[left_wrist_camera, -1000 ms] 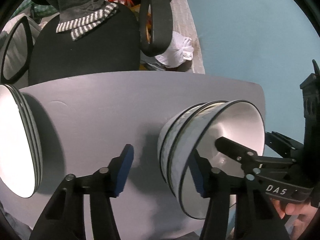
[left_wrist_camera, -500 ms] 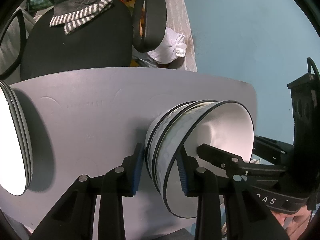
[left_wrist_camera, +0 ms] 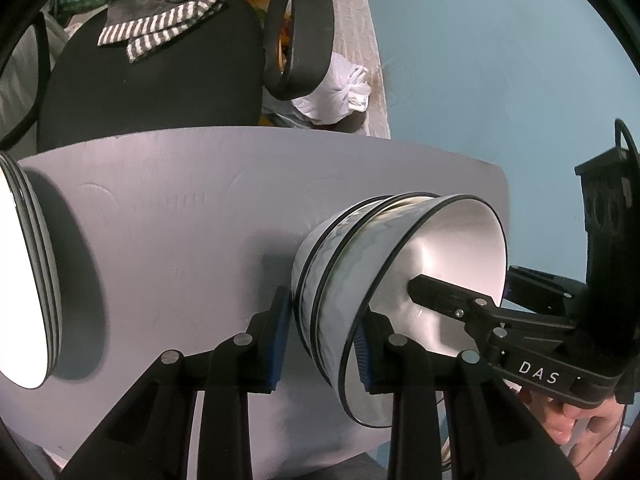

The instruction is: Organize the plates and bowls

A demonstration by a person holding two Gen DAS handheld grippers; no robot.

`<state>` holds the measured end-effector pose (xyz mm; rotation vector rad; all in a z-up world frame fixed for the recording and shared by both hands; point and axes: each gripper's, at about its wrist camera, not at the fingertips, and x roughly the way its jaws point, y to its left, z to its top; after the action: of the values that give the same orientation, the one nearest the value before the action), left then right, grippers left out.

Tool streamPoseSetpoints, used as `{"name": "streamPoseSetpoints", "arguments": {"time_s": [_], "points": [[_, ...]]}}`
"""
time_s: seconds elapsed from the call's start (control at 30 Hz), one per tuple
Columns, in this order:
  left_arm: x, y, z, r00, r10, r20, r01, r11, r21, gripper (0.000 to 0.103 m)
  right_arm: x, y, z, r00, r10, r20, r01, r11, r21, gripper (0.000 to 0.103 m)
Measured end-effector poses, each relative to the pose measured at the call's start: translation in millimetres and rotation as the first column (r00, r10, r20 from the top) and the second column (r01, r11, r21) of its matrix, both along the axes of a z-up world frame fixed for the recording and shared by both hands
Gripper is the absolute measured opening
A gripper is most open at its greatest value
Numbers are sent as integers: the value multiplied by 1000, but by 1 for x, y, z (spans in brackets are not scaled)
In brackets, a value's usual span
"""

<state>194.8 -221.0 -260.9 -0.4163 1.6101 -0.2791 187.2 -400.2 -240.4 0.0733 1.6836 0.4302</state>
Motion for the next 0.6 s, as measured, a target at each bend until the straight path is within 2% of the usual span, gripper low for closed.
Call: {"name": "streamPoseSetpoints", "arguments": {"time_s": [0.17,0.4,0.6], "points": [[-1,3,-1,1000,17,-14,-17,1000,-11,28,-1,-4,1,1000,-15,7,15,1000,9,27],[-2,-4,3,999,-36,8,35,999,33,27,-3,-2,3,999,-23,25,23,1000,-10,27],[-1,5,-4,999,2,-47,-4,999,-43,29,-2,-3,2,999,-34,20,34,999,-4,27]]}}
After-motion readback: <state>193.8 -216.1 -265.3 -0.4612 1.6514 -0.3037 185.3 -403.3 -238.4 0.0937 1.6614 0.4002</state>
